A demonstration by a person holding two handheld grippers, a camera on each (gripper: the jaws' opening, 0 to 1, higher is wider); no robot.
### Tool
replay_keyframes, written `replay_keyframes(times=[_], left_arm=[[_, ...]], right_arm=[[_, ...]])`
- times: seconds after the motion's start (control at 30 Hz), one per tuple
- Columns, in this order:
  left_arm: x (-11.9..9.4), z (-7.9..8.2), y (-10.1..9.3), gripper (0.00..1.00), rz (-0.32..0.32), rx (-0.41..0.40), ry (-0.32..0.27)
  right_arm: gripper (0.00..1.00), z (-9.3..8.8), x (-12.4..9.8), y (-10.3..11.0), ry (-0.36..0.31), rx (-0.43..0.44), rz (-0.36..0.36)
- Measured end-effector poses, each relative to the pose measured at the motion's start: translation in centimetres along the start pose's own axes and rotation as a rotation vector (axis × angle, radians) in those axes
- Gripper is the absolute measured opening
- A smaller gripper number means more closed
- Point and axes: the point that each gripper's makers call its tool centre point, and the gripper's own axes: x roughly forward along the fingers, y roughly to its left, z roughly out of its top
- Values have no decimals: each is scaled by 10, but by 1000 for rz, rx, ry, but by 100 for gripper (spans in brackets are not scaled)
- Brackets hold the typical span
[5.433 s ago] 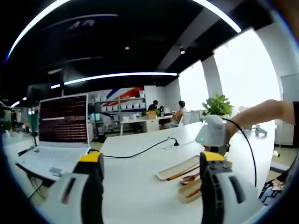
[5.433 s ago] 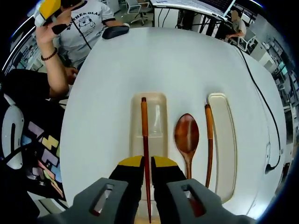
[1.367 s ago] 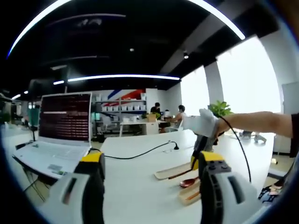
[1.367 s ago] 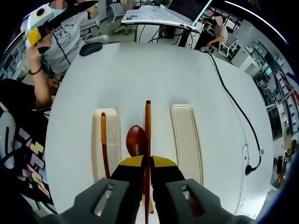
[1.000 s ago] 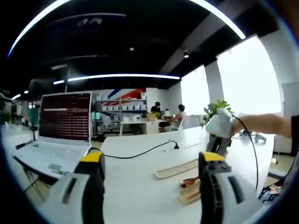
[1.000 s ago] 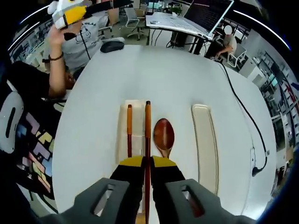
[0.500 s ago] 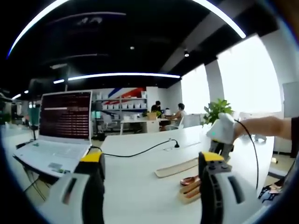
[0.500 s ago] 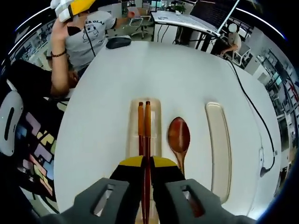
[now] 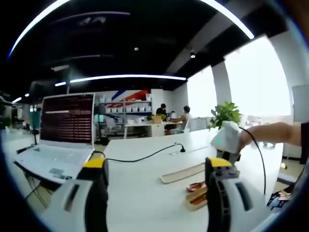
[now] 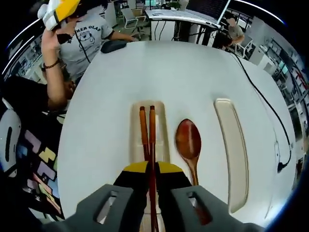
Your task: Arrange the utensils inside the cutlery case until each visible utensil rests in its matching compartment.
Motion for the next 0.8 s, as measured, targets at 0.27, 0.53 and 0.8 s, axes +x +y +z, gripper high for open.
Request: replay_keyframes(times=[0.27, 0.53, 0.8], left_arm=[[0, 0, 1, 87, 2, 0, -1], [-1, 1, 0, 87, 0, 1, -2], [-2, 1, 2, 87, 9, 4, 1]], right_arm=[[9, 4, 0, -2, -12, -25, -21], [9, 14, -9, -5, -75, -1, -25], [13, 2, -30, -49, -77, 46, -133]])
